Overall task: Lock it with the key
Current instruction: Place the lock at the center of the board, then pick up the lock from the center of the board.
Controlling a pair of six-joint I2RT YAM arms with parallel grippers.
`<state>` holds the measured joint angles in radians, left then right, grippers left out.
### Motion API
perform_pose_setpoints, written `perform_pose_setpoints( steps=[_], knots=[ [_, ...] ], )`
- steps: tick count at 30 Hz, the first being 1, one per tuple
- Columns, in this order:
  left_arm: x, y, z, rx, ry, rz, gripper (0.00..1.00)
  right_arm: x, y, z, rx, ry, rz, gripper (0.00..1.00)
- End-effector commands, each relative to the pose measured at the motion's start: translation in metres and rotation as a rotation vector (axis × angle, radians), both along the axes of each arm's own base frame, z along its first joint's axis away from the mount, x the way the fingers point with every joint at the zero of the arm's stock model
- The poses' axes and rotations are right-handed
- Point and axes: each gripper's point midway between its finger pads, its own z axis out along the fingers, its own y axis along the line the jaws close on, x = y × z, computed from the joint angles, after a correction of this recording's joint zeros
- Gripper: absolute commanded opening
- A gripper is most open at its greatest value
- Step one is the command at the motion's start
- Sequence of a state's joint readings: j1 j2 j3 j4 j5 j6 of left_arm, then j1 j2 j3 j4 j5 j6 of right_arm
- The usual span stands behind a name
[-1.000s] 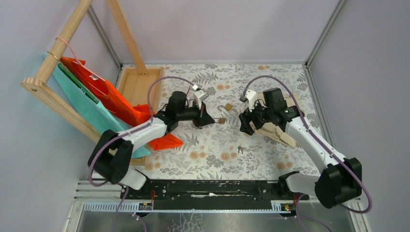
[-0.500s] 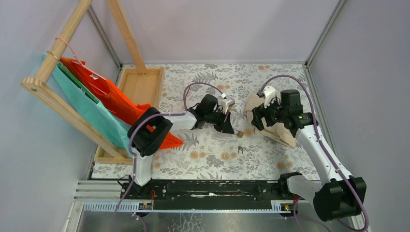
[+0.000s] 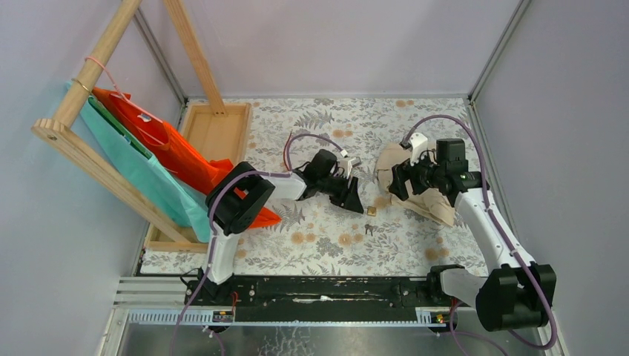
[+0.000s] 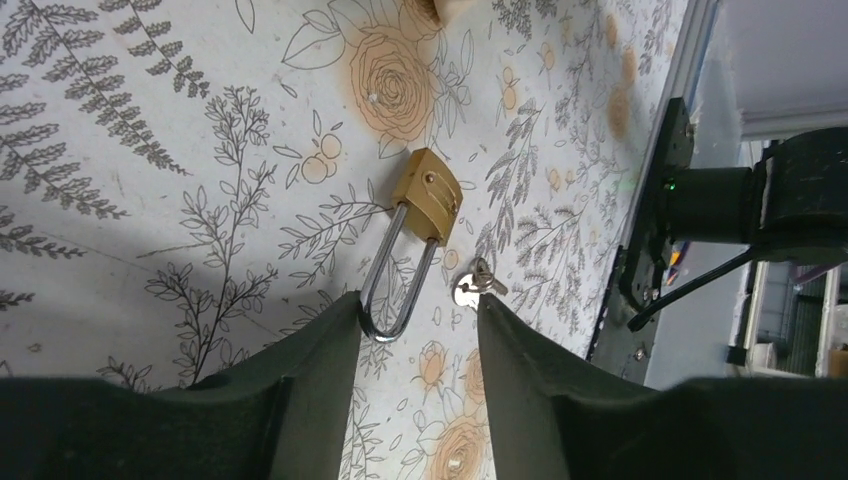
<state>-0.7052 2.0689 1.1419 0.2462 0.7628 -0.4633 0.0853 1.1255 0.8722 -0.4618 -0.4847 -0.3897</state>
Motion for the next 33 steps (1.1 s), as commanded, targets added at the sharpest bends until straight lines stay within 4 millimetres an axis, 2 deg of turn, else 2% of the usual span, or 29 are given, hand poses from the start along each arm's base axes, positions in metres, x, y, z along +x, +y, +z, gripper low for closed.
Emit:
perform_pose_setpoints(
  steps=[1, 5, 9, 15, 21, 24, 27, 33],
  knots=[
    [0.009, 0.003, 0.02, -0.004, -0.115, -0.037, 0.57, -0.002, 0.005, -0.008, 0.02, 0.007, 0.055, 0.86],
    [0.023, 0.022, 0.032, 0.082, -0.256, -0.027, 0.66, -0.002, 0.005, -0.018, 0.01, 0.026, 0.066, 0.86],
    [0.04, 0.051, 0.038, 0.241, -0.423, 0.012, 0.73, -0.001, 0.004, -0.026, -0.001, 0.047, 0.07, 0.86],
    [0.063, 0.098, 0.047, 0.473, -0.619, 0.073, 0.79, 0.001, 0.002, -0.031, -0.013, 0.058, 0.07, 0.86],
    [0.078, 0.135, 0.05, 0.678, -0.689, 0.092, 0.81, 0.001, 0.004, -0.033, 0.001, 0.066, 0.07, 0.86],
    [0.082, 0.138, 0.056, 0.684, -0.692, 0.083, 0.81, 0.006, 0.009, -0.031, 0.036, 0.055, 0.061, 0.85],
    [0.079, 0.133, 0.066, 0.64, -0.684, 0.059, 0.82, 0.023, 0.02, -0.025, 0.063, 0.021, 0.056, 0.85],
    [0.067, 0.142, 0.08, 0.596, -0.677, 0.022, 0.87, 0.06, 0.058, -0.025, 0.037, -0.011, 0.12, 0.87]
  ],
)
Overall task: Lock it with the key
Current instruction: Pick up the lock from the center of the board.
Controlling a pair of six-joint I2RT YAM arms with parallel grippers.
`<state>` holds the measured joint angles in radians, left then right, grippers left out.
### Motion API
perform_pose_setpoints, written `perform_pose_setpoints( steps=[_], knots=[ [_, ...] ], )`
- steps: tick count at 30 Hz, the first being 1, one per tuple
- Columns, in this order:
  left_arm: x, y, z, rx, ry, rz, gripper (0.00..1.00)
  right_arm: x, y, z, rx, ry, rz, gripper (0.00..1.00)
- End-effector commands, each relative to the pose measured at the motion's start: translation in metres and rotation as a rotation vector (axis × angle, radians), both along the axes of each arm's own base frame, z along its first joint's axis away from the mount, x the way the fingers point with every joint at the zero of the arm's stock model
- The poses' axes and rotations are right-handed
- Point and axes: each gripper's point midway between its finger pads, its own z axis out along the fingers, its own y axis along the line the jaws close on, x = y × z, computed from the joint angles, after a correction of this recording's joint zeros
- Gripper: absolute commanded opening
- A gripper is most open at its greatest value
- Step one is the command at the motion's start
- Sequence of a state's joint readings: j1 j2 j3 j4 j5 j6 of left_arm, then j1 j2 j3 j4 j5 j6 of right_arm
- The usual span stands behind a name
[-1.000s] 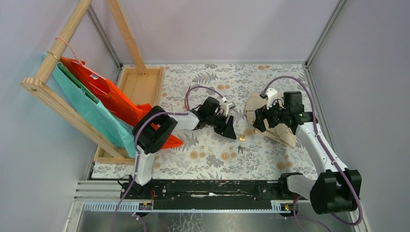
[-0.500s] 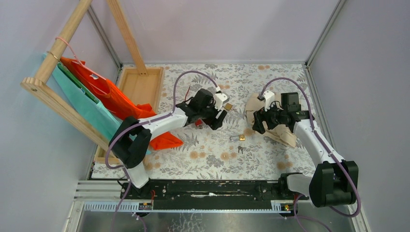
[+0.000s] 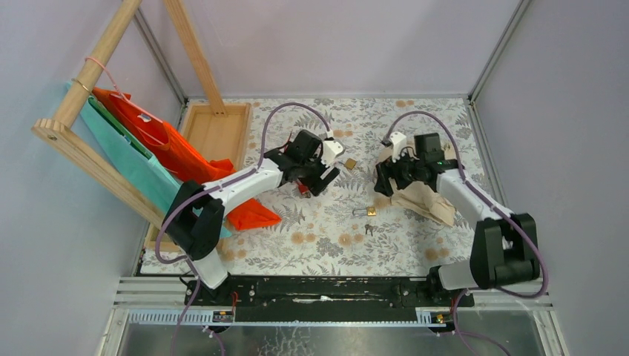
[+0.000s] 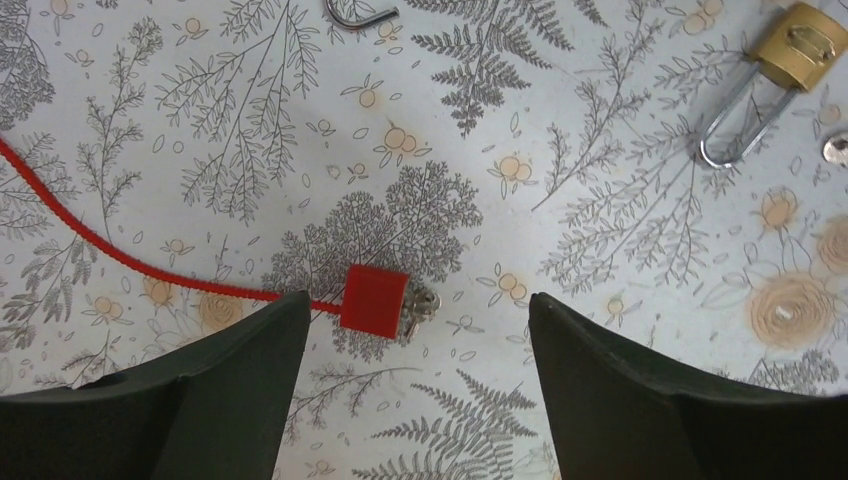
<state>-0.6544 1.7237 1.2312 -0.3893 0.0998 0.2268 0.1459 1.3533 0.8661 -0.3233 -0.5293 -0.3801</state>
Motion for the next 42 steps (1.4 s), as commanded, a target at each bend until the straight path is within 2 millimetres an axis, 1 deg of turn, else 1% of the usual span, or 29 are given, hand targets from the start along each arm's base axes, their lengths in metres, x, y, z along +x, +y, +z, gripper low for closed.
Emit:
perform_pose_setpoints(
  steps=[1, 2, 3, 4, 5, 6, 7, 9, 11, 15, 17, 19, 22, 25, 30, 37, 42],
  knots=[
    [-0.006, 0.011, 0.029, -0.031, -0.016, -0.047, 0.9, 0.048, 0.035, 0.015, -0.001, -0.098, 0.041, 0.88],
    [-0.007, 0.014, 0.033, -0.043, -0.016, -0.049, 0.91, 0.056, 0.041, 0.017, -0.005, -0.11, 0.044, 0.88],
    [-0.008, 0.017, 0.038, -0.051, -0.013, -0.053, 0.92, 0.064, 0.046, 0.014, -0.006, -0.097, 0.043, 0.89],
    [-0.01, 0.019, 0.044, -0.061, -0.014, -0.059, 0.93, 0.069, 0.052, 0.003, -0.013, -0.065, 0.051, 0.89],
    [-0.011, 0.021, 0.05, -0.071, -0.021, -0.064, 0.95, 0.076, 0.057, -0.002, -0.023, -0.05, 0.055, 0.9],
    [-0.012, 0.023, 0.056, -0.08, -0.034, -0.069, 0.98, 0.082, 0.062, -0.01, -0.035, -0.026, 0.06, 0.9],
    [-0.014, 0.024, 0.061, -0.088, -0.045, -0.072, 0.99, 0.092, 0.068, -0.01, -0.042, -0.03, 0.068, 0.9],
    [-0.017, 0.026, 0.074, -0.107, -0.071, -0.08, 1.0, 0.103, 0.075, -0.023, -0.072, -0.008, 0.072, 0.9],
    [-0.02, 0.029, 0.083, -0.123, -0.092, -0.082, 1.0, 0.114, 0.08, -0.031, -0.091, 0.003, 0.078, 0.91],
    [-0.023, 0.032, 0.098, -0.149, -0.124, -0.079, 1.0, 0.13, 0.088, -0.04, -0.124, 0.002, 0.11, 0.89],
    [-0.023, 0.033, 0.104, -0.161, -0.136, -0.075, 1.0, 0.132, 0.092, -0.043, -0.145, -0.001, 0.143, 0.88],
    [-0.023, 0.034, 0.11, -0.17, -0.147, -0.068, 1.0, 0.13, 0.097, -0.048, -0.175, -0.008, 0.187, 0.87],
    [-0.022, 0.036, 0.114, -0.176, -0.154, -0.058, 1.0, 0.129, 0.099, -0.056, -0.221, -0.021, 0.221, 0.87],
    [-0.024, 0.036, 0.117, -0.195, -0.156, -0.061, 1.0, 0.129, 0.101, -0.062, -0.228, -0.011, 0.241, 0.84],
    [-0.029, 0.036, 0.125, -0.219, -0.165, -0.072, 1.0, 0.13, 0.101, -0.069, -0.242, 0.001, 0.264, 0.78],
    [-0.028, 0.038, 0.129, -0.233, -0.182, -0.059, 1.0, 0.129, 0.099, -0.078, -0.267, 0.011, 0.291, 0.74],
    [-0.028, 0.039, 0.131, -0.24, -0.188, -0.055, 1.0, 0.132, 0.094, -0.084, -0.303, -0.002, 0.29, 0.65]
  ],
)
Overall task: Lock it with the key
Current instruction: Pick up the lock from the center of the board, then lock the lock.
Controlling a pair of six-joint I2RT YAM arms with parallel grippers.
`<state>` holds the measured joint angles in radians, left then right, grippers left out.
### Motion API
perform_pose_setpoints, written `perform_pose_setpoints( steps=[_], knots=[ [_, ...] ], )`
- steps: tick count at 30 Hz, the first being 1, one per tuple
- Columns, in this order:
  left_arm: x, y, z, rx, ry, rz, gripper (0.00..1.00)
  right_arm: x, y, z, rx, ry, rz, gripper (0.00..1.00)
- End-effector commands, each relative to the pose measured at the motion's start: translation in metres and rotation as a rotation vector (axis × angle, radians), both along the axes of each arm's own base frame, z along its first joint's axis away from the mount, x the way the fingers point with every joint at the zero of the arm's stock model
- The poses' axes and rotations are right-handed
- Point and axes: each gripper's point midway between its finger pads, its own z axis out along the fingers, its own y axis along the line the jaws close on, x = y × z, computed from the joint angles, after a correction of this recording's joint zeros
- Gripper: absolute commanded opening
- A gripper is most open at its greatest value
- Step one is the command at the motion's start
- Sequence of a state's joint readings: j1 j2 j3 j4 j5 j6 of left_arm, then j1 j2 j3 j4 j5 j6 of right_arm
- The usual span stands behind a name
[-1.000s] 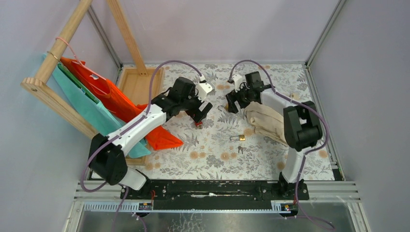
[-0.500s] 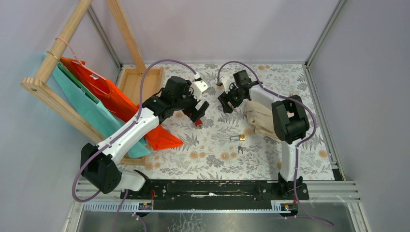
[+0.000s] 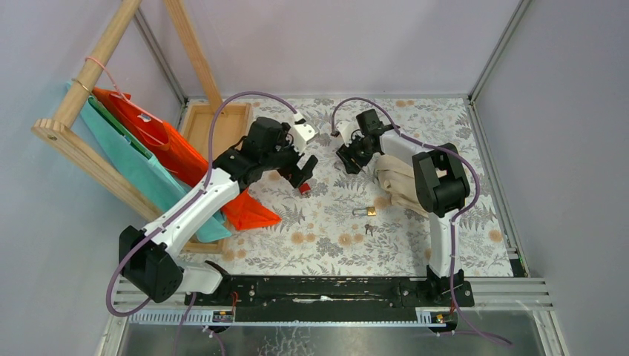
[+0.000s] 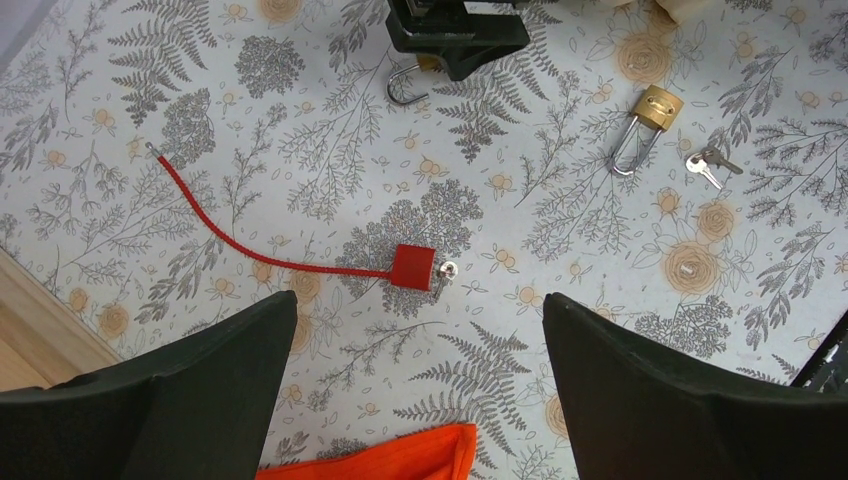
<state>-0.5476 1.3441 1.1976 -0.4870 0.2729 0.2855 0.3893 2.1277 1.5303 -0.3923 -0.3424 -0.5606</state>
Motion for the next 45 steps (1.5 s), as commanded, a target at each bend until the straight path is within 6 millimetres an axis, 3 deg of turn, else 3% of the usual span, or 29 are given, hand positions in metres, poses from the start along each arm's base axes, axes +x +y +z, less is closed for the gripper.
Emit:
perform_pose_setpoints(
  steps=[1, 5, 10, 17, 22, 26, 33, 39, 45],
  knots=[
    [-0.001, 0.003, 0.008, -0.032, -0.02, 0.008, 1.0, 0.009, -0.002, 0.002, -0.04, -0.046, 0.016, 0.63],
    [0.0, 0.005, 0.01, -0.032, -0.029, 0.016, 1.0, 0.011, -0.004, 0.002, -0.049, -0.076, 0.016, 0.53],
    [0.003, 0.009, 0.011, -0.02, -0.044, 0.033, 1.0, 0.012, -0.002, 0.01, -0.03, -0.106, 0.009, 0.33],
    [0.003, 0.012, 0.012, -0.022, -0.044, 0.044, 1.0, 0.005, 0.002, 0.048, 0.021, -0.148, 0.033, 0.01],
    [-0.001, 0.009, 0.007, -0.067, -0.015, 0.012, 0.97, -0.018, 0.006, 0.094, 0.094, -0.174, 0.08, 0.0],
    [-0.009, -0.001, 0.008, -0.108, 0.012, -0.068, 0.94, -0.049, 0.012, 0.134, 0.196, -0.147, 0.132, 0.0],
    [-0.024, -0.03, 0.037, -0.221, 0.06, -0.231, 0.92, -0.103, 0.022, 0.198, 0.373, -0.122, 0.21, 0.0],
    [-0.022, -0.048, 0.053, -0.293, 0.117, -0.285, 0.86, -0.137, 0.026, 0.227, 0.463, -0.068, 0.27, 0.0],
    [-0.027, -0.062, 0.052, -0.312, 0.145, -0.347, 0.73, -0.157, 0.029, 0.232, 0.503, 0.008, 0.307, 0.0]
  ],
)
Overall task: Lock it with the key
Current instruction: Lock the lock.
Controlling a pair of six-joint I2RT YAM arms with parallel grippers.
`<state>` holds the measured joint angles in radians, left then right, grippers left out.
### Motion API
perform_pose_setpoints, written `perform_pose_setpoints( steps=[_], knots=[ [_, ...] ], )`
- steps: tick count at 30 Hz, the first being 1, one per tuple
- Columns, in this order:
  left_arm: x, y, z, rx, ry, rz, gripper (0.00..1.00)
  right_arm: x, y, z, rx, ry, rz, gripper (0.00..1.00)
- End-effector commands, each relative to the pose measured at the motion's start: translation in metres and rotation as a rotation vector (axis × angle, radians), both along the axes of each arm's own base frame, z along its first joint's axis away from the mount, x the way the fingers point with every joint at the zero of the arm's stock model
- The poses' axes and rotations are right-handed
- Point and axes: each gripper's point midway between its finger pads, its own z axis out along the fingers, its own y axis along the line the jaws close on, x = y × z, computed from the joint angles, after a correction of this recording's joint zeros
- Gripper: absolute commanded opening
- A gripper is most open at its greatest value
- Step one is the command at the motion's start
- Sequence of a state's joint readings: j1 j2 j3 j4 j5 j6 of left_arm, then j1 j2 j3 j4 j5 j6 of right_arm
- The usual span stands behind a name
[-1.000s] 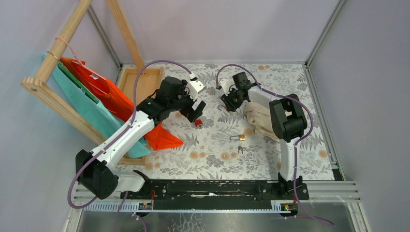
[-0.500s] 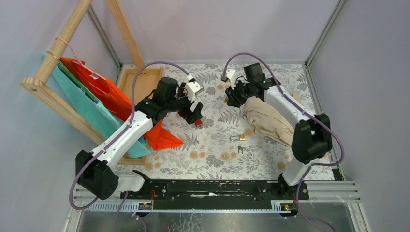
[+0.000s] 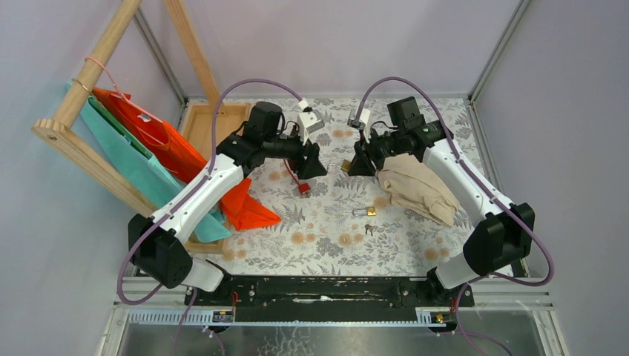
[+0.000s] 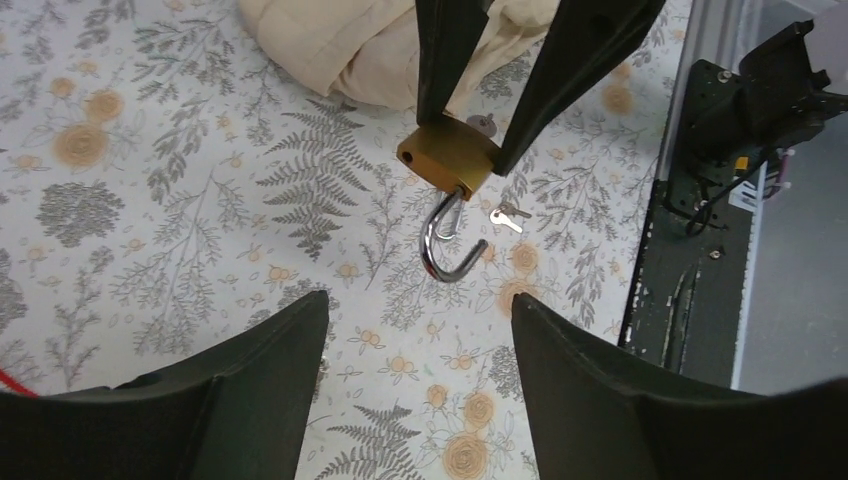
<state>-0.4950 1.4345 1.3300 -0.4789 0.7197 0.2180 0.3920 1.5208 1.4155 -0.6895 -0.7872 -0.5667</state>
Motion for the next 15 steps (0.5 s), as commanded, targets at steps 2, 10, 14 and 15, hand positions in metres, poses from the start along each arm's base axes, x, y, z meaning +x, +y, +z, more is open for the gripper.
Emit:
perform_pose_setpoints(
  steps=[2, 10, 14, 15],
  knots=[
    [-0.007, -0.017, 0.006, -0.038, 0.005, -0.085, 0.7, -0.027, 0.009, 0.024, 0.09, 0.064, 0.083, 0.0],
    [-0.019, -0.026, 0.001, -0.049, 0.026, -0.161, 0.55, -0.034, 0.015, 0.026, 0.128, 0.122, 0.116, 0.0],
    [-0.022, -0.028, -0.005, -0.047, 0.037, -0.18, 0.4, -0.036, 0.016, 0.028, 0.141, 0.136, 0.124, 0.0],
    [-0.023, -0.028, -0.005, -0.047, 0.032, -0.187, 0.37, -0.037, 0.017, 0.029, 0.144, 0.142, 0.126, 0.0]
  ],
)
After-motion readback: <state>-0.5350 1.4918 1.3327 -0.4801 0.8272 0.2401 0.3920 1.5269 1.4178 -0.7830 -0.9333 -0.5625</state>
